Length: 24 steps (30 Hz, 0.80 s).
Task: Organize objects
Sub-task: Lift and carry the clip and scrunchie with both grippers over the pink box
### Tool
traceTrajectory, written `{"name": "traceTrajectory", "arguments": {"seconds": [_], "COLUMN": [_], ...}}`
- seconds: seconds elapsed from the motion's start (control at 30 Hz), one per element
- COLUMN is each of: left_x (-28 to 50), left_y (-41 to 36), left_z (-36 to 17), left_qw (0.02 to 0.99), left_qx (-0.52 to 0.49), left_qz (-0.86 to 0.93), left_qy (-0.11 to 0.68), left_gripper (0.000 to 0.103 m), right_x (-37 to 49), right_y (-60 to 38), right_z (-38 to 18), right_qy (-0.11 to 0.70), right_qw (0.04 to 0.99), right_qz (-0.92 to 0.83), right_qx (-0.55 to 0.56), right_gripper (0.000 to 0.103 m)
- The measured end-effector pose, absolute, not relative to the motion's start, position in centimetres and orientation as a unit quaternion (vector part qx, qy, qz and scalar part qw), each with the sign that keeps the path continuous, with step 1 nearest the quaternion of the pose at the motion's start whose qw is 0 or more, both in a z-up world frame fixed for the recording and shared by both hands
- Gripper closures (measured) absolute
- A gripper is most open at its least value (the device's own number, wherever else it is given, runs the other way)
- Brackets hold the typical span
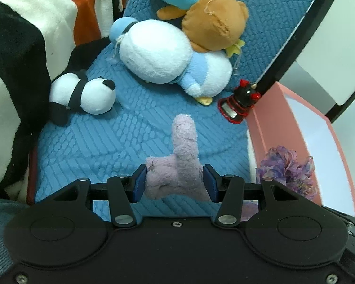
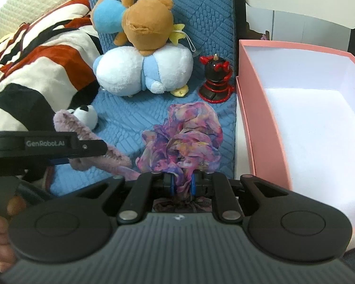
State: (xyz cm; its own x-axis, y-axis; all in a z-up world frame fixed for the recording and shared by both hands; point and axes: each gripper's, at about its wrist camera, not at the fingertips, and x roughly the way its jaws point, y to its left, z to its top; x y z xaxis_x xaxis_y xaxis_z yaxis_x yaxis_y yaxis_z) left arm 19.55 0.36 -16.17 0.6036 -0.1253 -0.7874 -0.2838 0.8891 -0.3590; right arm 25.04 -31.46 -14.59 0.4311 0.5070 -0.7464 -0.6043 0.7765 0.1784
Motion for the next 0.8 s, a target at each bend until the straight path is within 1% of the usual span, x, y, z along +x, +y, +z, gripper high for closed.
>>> {"name": "traceTrajectory", "arguments": {"seconds": [0.13,0.23,0.37,0.67,0.8], "left_x": [19.6,19.9,20.3,20.8,21.5], "left_y": [-0.2,-1.0,-2.0,-5.5,-7.3], "left_z": [-13.4,-10.8,-7.6,-0.9,1.3], "left_qw": [0.862,0.870,0.877,0.897,0.902], "left_qx": [-0.242,-0.230,-0.216,-0.177,-0.168], "left_qz": [0.038,0.027,0.013,-0.021,-0.029], "left_qy": [0.443,0.436,0.429,0.405,0.396], "left_gripper": [0.055,0.055,0.055,0.055,0.055], "right_x": [24.5,24.1,24.6,25.8,27.3], "right_y": [-32.3,-32.6,-34.0,-36.6,-37.6], "right_z": [-12.3,-10.6,-8.0,-1.7,-0.2], "right_qy": [0.429,0.419,0.418,0.376,0.379], "right_qw": [0.840,0.843,0.846,0.868,0.861], "right_qz": [0.330,0.332,0.328,0.321,0.339], "right_qx": [-0.046,-0.057,-0.035,-0.042,-0.017], "right_gripper": [0.087,0.087,0.087,0.086,0.086]}}
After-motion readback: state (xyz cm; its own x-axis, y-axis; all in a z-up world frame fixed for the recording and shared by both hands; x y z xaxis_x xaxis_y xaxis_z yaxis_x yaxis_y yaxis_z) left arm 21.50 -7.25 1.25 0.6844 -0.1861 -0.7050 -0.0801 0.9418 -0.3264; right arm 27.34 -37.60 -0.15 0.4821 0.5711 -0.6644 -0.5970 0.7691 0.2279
